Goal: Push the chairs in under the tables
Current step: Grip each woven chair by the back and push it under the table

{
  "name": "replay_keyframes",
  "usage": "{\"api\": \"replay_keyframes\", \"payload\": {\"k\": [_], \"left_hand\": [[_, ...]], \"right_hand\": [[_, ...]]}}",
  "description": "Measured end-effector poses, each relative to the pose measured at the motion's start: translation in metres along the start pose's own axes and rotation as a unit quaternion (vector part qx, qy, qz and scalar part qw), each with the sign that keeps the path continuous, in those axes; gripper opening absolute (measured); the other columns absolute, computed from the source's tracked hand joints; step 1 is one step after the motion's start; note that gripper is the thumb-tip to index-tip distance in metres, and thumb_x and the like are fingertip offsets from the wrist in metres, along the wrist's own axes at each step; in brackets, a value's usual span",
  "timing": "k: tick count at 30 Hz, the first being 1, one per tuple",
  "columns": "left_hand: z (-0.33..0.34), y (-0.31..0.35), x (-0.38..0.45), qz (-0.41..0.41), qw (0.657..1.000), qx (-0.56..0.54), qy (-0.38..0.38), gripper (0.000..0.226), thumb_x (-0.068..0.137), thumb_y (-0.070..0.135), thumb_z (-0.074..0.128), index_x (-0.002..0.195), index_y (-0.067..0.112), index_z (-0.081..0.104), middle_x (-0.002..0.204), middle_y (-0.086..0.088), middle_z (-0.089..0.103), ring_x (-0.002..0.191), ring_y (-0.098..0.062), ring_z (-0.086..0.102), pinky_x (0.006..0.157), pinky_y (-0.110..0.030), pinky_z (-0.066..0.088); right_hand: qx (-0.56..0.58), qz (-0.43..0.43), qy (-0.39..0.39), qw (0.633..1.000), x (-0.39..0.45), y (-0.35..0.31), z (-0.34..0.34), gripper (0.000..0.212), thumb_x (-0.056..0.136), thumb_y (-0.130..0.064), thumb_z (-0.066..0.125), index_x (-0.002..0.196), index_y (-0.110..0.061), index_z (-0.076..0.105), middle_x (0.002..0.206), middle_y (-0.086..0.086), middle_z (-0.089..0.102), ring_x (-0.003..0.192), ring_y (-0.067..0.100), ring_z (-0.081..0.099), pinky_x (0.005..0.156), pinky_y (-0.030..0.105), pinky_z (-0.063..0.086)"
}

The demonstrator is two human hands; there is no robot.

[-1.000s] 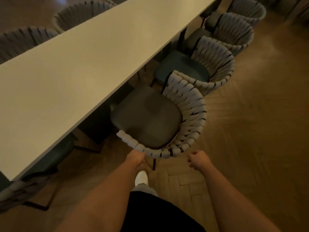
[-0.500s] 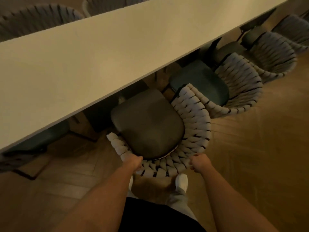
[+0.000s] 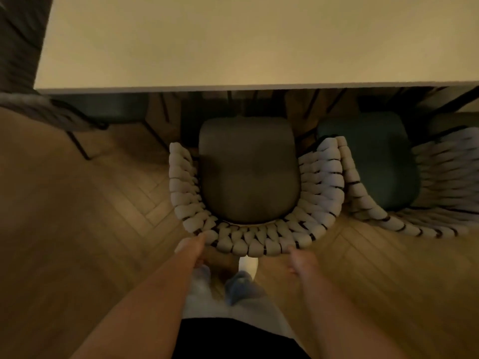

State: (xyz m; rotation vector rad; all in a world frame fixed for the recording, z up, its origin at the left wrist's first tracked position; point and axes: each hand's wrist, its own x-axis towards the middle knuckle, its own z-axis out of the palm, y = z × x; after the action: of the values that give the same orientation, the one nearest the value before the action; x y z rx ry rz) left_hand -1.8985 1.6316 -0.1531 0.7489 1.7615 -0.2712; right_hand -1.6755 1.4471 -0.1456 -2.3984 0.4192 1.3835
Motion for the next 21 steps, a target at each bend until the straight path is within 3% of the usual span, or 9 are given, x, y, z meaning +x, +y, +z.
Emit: {"api": "replay_keyframes", "payload": {"k": [3,6,9,12,15,21], "left_hand": [[0.017,-0.014,0.007,-0.015,0.996,-0.083,-0.009,0.036,0.098,0.044,0.065,0.1,0.01,0.056,0.095,-0.011,0.063,0.091,-0.026,0.065,0.093,-0.045,0.057],[0.029,-0.014,0.016,-0.035,0.983,-0.18,-0.029,0.04,0.095,0.037,0.071,0.118,0.007,0.058,0.11,-0.013,0.065,0.102,-0.029,0.065,0.093,-0.042,0.056],[0.038,-0.012,0.031,-0.055,0.954,-0.288,-0.06,0.048,0.091,0.029,0.077,0.128,0.005,0.058,0.117,-0.015,0.067,0.111,-0.033,0.065,0.103,-0.048,0.054],[0.045,-0.008,0.041,-0.066,0.929,-0.358,-0.065,0.048,0.085,0.021,0.084,0.125,0.007,0.06,0.117,-0.017,0.069,0.106,-0.034,0.067,0.102,-0.051,0.054],[0.051,-0.005,0.047,-0.064,0.912,-0.401,-0.057,0.049,0.082,0.015,0.085,0.125,0.01,0.062,0.116,-0.017,0.071,0.105,-0.035,0.069,0.089,-0.052,0.059],[0.054,-0.002,0.055,-0.087,0.895,-0.437,-0.021,0.045,0.089,0.006,0.075,0.132,0.012,0.061,0.121,-0.018,0.067,0.102,-0.035,0.066,0.077,-0.05,0.059]], "right_hand": [[0.075,0.012,-0.024,0.997,0.024,0.005,0.0,0.041,0.096,-0.046,0.062,0.105,-0.007,0.063,0.092,0.011,0.07,0.091,0.03,0.071,0.092,0.045,0.059],[0.207,0.026,-0.055,0.976,0.037,0.002,0.006,0.036,0.093,-0.045,0.068,0.116,-0.019,0.056,0.101,0.006,0.065,0.1,0.03,0.067,0.098,0.048,0.055],[0.328,0.028,-0.094,0.94,0.051,-0.003,0.009,0.037,0.096,-0.034,0.067,0.127,-0.018,0.057,0.112,0.009,0.065,0.107,0.03,0.062,0.102,0.051,0.051],[0.359,0.031,-0.092,0.928,0.068,-0.003,0.005,0.041,0.095,-0.037,0.068,0.129,-0.016,0.058,0.107,0.01,0.066,0.098,0.028,0.062,0.093,0.048,0.053],[0.392,0.04,-0.099,0.914,0.084,-0.007,-0.004,0.046,0.091,-0.036,0.073,0.128,-0.012,0.06,0.115,0.016,0.07,0.103,0.035,0.066,0.084,0.05,0.057],[0.377,0.055,-0.108,0.918,0.084,-0.018,-0.008,0.041,0.1,-0.009,0.054,0.139,0.001,0.05,0.106,0.023,0.065,0.094,0.037,0.063,0.071,0.05,0.053]]}}
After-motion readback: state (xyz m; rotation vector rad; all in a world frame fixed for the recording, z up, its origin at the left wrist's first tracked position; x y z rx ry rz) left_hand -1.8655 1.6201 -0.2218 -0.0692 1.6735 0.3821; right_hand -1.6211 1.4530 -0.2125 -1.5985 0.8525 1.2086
